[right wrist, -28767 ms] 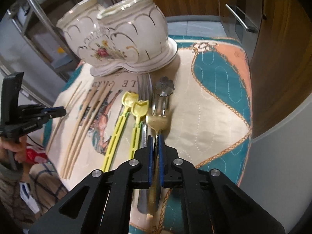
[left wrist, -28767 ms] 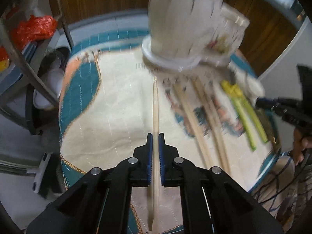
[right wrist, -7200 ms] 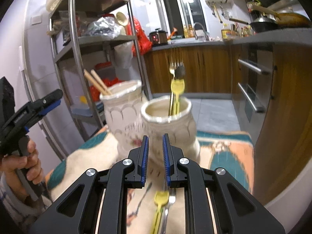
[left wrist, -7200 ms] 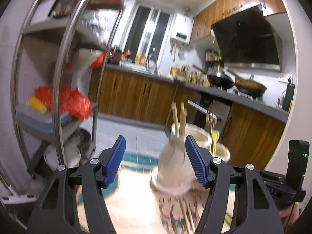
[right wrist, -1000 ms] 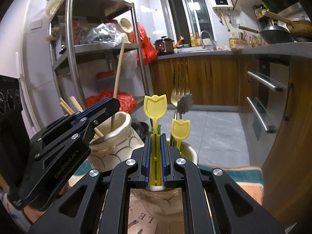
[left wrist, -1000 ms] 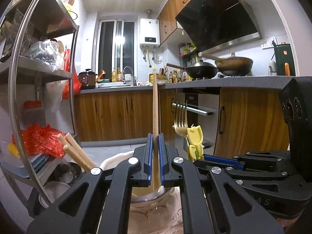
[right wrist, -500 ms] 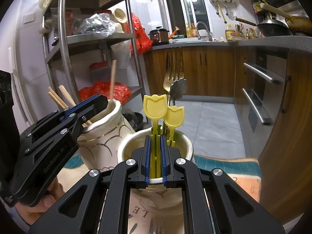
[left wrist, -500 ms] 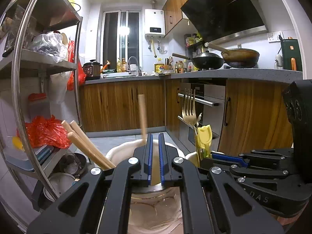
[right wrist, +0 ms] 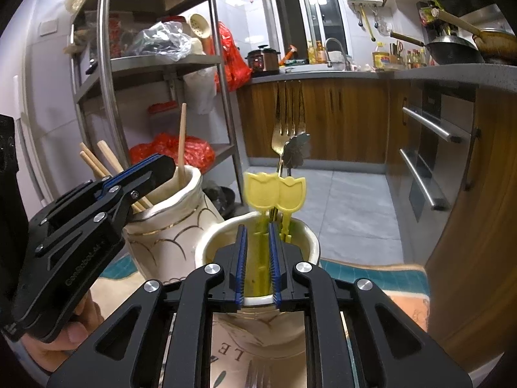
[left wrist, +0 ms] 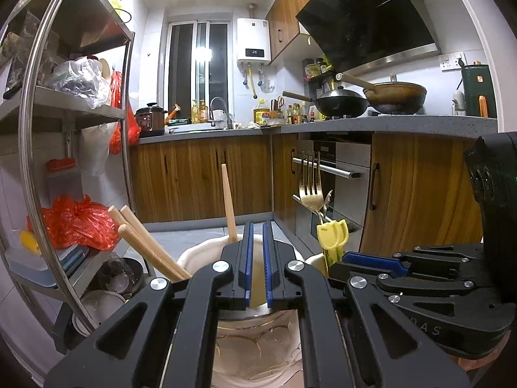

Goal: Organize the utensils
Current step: 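Open the left tool to drop the chopstick in the pot while the right tool releases the spoon, then withdraw both open tools from the pot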

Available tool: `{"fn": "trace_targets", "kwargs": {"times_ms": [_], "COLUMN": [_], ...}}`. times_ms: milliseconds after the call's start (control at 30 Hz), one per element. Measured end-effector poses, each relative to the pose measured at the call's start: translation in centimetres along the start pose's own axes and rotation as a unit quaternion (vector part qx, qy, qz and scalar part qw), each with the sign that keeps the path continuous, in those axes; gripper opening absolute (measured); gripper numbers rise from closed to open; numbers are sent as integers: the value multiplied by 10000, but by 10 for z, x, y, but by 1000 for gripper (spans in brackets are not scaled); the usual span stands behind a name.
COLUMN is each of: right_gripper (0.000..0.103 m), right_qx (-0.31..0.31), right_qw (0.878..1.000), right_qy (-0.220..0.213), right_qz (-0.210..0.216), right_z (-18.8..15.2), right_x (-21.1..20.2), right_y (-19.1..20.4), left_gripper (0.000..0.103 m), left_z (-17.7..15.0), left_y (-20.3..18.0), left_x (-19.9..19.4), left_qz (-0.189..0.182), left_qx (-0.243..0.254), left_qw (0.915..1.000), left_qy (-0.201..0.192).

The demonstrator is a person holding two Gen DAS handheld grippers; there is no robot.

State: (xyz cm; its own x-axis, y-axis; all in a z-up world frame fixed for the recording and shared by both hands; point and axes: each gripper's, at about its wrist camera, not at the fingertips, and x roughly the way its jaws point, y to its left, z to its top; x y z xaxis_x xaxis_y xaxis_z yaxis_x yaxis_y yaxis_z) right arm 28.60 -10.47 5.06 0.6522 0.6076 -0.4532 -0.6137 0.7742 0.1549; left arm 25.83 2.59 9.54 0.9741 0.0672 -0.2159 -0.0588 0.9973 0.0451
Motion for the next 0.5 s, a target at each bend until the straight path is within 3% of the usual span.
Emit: {"fn": "trace_targets", "kwargs": {"times_ms": [267, 433, 500], "right_gripper": [15, 15, 15], "right_qx": [-46, -93, -121], "right_qw": [9999, 9997, 9997], "right_qy": [-117, -211, -225], "right_qz": [7, 19, 8], "right_z": [1, -2, -3], "right_x": [-9, -22, -26], "right_y": [0, 2, 4], "left_gripper": [10, 40, 42], "left_z": [2, 2, 3], "left_y": [-1, -5, -6], "left_x": [-7, -21, -26], "left_qz": [-22, -27, -47], "left_qx": [9, 137, 170], "left_qw": [10000, 9997, 9996], "left_qy": [-47, -179, -215]}}
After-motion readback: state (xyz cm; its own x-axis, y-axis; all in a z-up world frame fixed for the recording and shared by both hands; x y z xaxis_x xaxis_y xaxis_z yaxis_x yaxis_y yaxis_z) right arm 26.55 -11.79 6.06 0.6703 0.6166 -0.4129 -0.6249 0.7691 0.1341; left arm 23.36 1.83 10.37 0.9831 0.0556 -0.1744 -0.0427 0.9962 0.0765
